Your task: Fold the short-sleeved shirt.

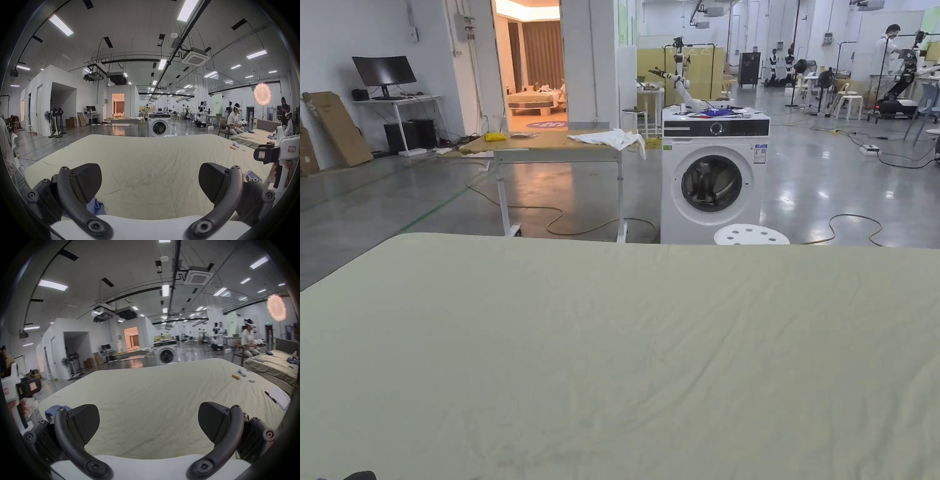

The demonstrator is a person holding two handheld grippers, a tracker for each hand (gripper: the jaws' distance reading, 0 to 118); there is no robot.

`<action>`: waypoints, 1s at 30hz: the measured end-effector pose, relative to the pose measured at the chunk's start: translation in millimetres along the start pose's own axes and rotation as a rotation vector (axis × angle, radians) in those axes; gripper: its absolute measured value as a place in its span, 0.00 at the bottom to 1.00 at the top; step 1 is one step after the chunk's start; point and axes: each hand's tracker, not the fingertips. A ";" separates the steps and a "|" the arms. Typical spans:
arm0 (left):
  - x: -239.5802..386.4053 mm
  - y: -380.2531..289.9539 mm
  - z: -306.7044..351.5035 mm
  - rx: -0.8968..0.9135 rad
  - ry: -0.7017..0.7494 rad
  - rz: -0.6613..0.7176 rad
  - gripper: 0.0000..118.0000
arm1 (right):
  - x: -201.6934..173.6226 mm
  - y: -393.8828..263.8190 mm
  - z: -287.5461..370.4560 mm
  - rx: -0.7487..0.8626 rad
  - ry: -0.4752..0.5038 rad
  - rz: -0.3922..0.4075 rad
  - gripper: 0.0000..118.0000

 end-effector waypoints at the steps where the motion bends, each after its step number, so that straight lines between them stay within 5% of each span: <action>1: -0.2 0.2 -0.1 0.001 -0.003 0.001 1.00 | -2.4 4.6 -0.8 -0.006 -0.049 -0.002 1.00; 6: 1.0 2.0 -0.2 0.016 0.017 -0.006 1.00 | -20.5 22.1 -6.1 -0.154 -0.301 -0.032 1.00; 11: -0.1 4.0 -1.6 0.018 0.009 0.033 1.00 | -17.5 23.5 -0.4 -0.152 -0.159 -0.141 0.99; 14: 0.0 5.5 -1.5 0.018 0.003 0.040 1.00 | -17.4 25.4 0.9 -0.142 -0.166 -0.175 0.99; 18: 0.2 4.8 -1.9 0.015 0.003 0.033 1.00 | -22.5 27.3 9.0 -0.075 -0.165 -0.114 0.99; 25: 2.3 1.3 -5.2 -0.006 -0.013 0.059 1.00 | -28.4 30.7 7.6 -0.112 -0.093 -0.137 1.00; 30: 6.1 -0.3 -6.2 -0.020 -0.009 0.039 1.00 | -38.3 20.8 -2.5 -0.135 -0.152 -0.062 1.00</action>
